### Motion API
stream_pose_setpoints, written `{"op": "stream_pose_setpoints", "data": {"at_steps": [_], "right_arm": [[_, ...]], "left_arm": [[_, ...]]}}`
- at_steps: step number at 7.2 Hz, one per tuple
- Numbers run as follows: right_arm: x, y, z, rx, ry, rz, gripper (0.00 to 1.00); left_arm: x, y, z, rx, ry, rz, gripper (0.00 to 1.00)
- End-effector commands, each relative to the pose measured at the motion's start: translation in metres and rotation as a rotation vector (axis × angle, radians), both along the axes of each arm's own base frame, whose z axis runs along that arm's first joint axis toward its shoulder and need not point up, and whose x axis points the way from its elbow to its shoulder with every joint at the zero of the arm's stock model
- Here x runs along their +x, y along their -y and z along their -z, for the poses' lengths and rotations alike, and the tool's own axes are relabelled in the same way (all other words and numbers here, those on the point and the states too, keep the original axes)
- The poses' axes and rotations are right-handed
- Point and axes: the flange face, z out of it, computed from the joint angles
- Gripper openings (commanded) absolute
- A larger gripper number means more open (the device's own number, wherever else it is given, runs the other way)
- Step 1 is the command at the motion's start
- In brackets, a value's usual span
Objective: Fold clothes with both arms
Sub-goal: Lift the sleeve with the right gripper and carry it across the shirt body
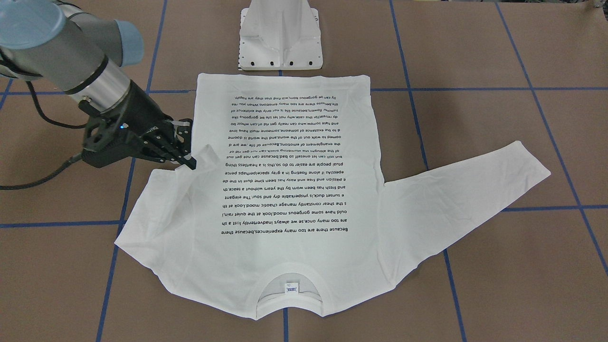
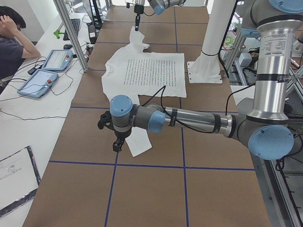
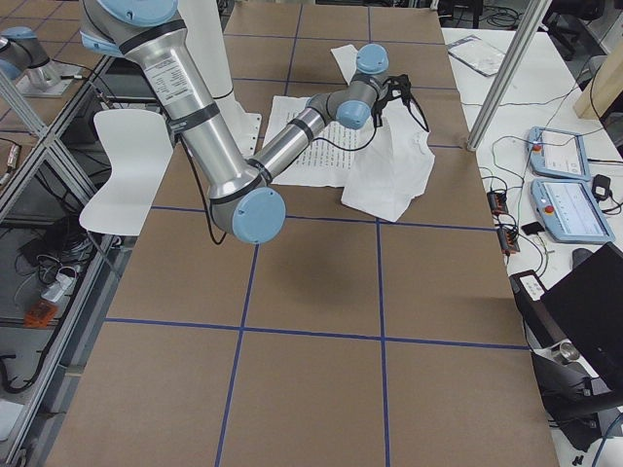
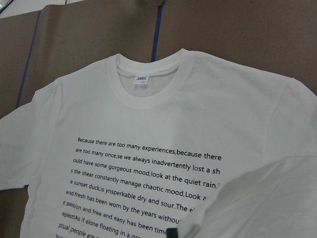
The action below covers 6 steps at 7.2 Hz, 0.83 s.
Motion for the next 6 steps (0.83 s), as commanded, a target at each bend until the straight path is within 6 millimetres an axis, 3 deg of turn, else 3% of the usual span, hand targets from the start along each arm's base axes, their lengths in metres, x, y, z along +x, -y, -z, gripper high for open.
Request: {"op": "stream_pose_setpoints", "data": {"at_steps": [1, 3, 4, 6], "right_arm": [[-0.084, 0.014, 0.074, 0.063, -0.007, -0.016, 0.00], [-0.182, -0.013, 0.122, 0.112, -0.037, -0.001, 0.00], [-0.217, -0.026, 0.145, 0.128, -0.045, 0.011, 0.00], [-0.250, -0.058, 0.141, 0.144, -0.059, 0.037, 0.00]], "left_arm": [[-0.001, -0.001, -0.004, -0.009, 0.001, 0.002, 0.99], [-0.002, -0.002, -0.005, -0.014, 0.002, 0.003, 0.99], [-0.002, -0.003, -0.008, -0.020, 0.003, 0.003, 0.99], [-0.003, -0.004, -0.011, -0.026, 0.003, 0.006, 0.99]]}}
